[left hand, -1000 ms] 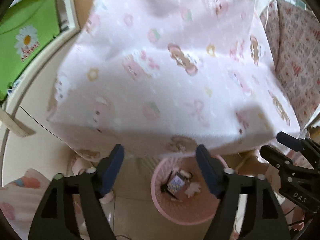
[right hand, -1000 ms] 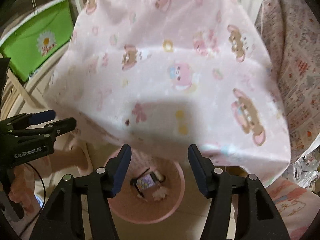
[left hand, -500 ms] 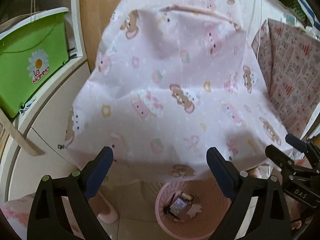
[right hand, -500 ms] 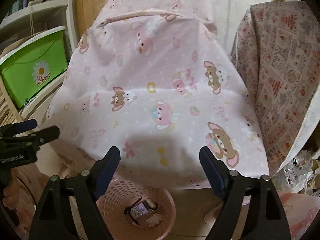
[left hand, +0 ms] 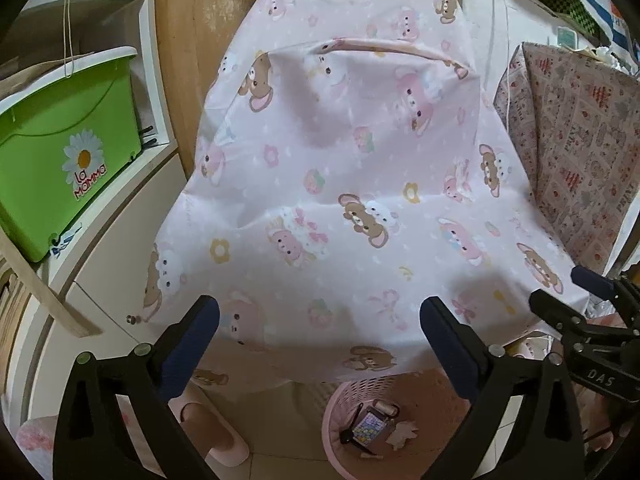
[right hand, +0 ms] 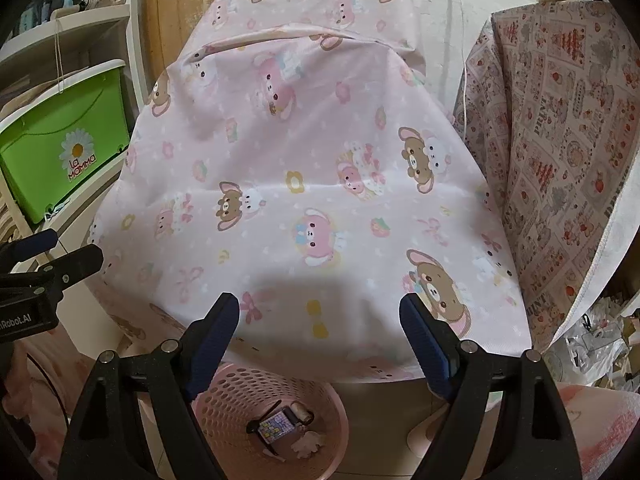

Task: Collect trash

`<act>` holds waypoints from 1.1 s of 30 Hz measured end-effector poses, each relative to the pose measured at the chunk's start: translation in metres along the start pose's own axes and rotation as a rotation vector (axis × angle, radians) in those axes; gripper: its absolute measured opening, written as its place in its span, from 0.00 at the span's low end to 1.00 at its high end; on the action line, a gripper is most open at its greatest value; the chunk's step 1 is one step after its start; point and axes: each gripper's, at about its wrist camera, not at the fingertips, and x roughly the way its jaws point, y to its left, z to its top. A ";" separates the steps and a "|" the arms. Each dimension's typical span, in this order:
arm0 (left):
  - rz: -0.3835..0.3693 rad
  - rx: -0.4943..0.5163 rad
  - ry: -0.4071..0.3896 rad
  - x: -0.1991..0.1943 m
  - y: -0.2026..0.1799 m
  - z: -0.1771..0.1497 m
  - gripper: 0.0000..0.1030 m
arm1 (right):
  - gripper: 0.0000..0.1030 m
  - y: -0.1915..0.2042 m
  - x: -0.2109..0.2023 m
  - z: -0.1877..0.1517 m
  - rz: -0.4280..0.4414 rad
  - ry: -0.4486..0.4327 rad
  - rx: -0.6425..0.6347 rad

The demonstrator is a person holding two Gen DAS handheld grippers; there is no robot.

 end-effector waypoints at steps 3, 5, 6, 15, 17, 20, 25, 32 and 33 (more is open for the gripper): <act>0.006 0.003 -0.018 -0.003 -0.001 0.001 0.99 | 0.82 0.000 0.001 0.000 0.001 0.002 -0.003; -0.002 0.000 -0.024 -0.004 -0.001 0.001 0.99 | 0.82 0.001 0.001 0.000 0.001 0.004 -0.003; -0.005 -0.001 -0.023 -0.004 -0.001 0.002 0.99 | 0.82 0.001 0.001 0.000 0.000 0.003 -0.003; -0.007 0.021 -0.025 -0.004 -0.004 0.000 0.99 | 0.82 0.000 0.002 0.000 -0.005 0.002 -0.004; -0.007 0.017 -0.020 -0.004 -0.004 0.001 0.99 | 0.82 0.000 0.003 0.000 -0.006 0.002 -0.007; -0.010 0.006 -0.014 -0.002 -0.002 0.001 0.99 | 0.82 0.001 0.003 0.000 -0.007 0.001 -0.014; -0.006 0.006 -0.018 -0.003 -0.001 0.001 0.99 | 0.82 0.001 0.002 0.001 -0.009 -0.005 -0.022; -0.006 0.003 -0.012 -0.003 -0.001 0.001 0.99 | 0.82 0.001 0.001 0.001 -0.009 -0.004 -0.021; -0.006 0.002 -0.008 -0.002 0.000 0.001 0.99 | 0.82 0.001 0.001 0.001 -0.009 -0.004 -0.020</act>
